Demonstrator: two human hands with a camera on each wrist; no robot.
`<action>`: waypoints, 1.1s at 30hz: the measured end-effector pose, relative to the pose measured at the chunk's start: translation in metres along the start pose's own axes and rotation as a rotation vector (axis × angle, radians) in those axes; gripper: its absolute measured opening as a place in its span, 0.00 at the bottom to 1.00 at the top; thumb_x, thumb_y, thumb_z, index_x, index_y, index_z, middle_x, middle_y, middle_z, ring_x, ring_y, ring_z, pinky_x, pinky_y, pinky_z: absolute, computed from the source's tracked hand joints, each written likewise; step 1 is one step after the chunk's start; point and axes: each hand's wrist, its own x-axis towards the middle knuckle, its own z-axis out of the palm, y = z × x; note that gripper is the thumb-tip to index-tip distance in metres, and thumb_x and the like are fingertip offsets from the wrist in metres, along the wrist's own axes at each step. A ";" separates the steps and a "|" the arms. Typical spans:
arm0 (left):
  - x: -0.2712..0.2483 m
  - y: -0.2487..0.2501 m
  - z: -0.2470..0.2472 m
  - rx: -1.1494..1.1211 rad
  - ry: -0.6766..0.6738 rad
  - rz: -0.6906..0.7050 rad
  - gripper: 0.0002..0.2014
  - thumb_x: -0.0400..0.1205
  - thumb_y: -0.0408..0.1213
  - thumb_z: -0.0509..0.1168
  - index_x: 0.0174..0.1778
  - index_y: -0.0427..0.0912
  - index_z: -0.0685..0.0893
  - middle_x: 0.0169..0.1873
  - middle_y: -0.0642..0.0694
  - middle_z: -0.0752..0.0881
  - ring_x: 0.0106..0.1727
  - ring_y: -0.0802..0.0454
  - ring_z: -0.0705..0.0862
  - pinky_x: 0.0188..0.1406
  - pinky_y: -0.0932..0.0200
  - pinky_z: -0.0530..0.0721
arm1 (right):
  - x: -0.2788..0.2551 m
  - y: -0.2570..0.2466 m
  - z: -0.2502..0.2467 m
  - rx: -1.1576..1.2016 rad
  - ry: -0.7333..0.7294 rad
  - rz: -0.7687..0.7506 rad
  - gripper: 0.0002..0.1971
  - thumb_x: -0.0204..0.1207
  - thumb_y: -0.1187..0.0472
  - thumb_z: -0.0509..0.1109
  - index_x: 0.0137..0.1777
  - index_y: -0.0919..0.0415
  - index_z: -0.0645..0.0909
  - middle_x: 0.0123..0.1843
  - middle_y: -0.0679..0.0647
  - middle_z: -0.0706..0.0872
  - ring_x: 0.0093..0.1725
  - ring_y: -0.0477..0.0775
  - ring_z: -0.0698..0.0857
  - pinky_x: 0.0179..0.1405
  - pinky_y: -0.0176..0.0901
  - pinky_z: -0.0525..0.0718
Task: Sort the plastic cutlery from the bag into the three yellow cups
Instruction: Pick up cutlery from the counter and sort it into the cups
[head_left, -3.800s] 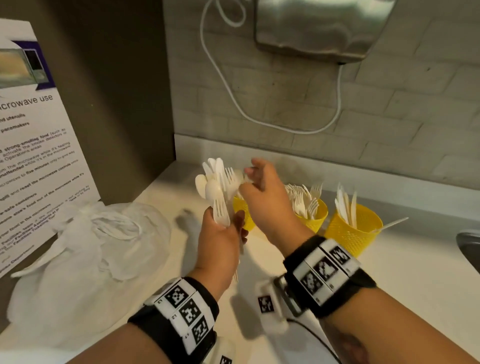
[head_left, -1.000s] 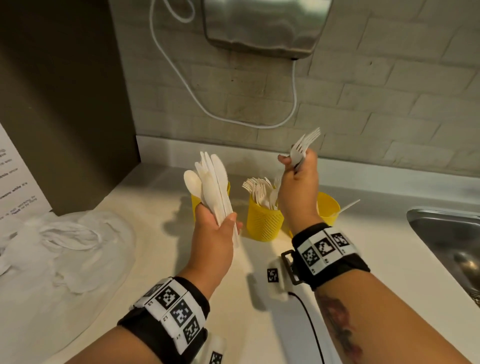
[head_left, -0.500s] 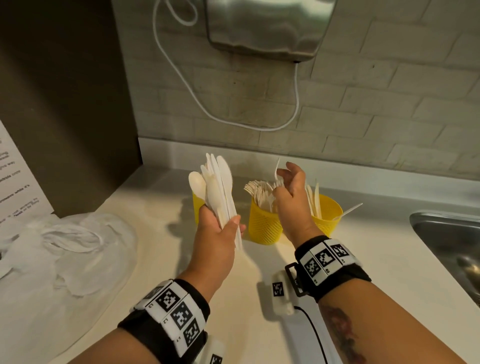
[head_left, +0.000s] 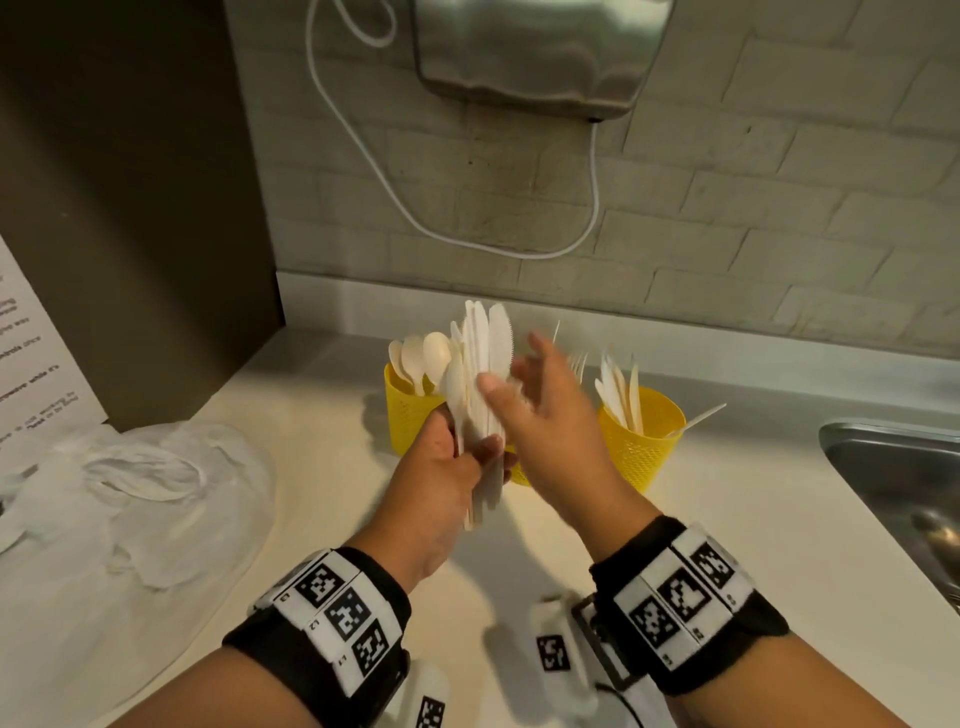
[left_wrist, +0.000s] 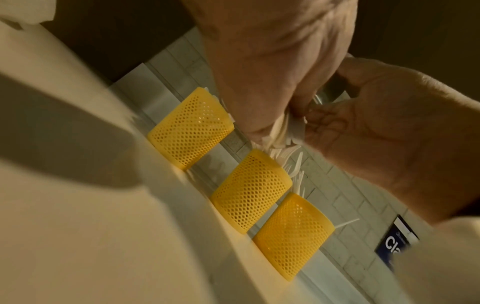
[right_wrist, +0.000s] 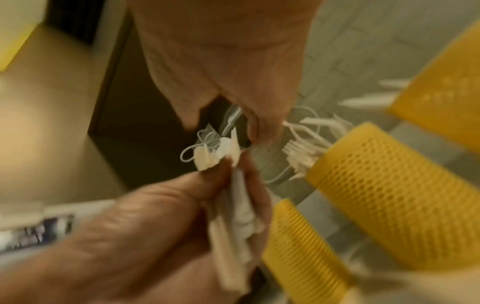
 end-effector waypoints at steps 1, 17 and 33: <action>-0.001 0.001 0.000 -0.005 -0.020 -0.015 0.26 0.86 0.21 0.55 0.69 0.57 0.78 0.58 0.51 0.90 0.58 0.55 0.89 0.53 0.58 0.88 | -0.002 0.002 0.004 0.075 -0.116 0.108 0.26 0.74 0.41 0.71 0.70 0.49 0.76 0.58 0.46 0.87 0.59 0.50 0.87 0.58 0.54 0.86; -0.002 0.001 0.006 -0.074 0.063 -0.076 0.19 0.89 0.35 0.58 0.75 0.54 0.76 0.63 0.50 0.88 0.66 0.52 0.85 0.72 0.44 0.78 | -0.002 0.011 -0.002 0.707 -0.153 0.396 0.11 0.85 0.64 0.65 0.63 0.65 0.83 0.53 0.60 0.91 0.54 0.57 0.90 0.57 0.52 0.88; -0.001 0.000 -0.001 0.011 0.103 -0.047 0.16 0.83 0.32 0.68 0.64 0.52 0.84 0.54 0.49 0.92 0.57 0.50 0.90 0.62 0.46 0.86 | -0.003 0.020 0.005 0.655 -0.103 0.413 0.11 0.82 0.67 0.68 0.63 0.62 0.82 0.55 0.61 0.92 0.56 0.62 0.91 0.61 0.60 0.87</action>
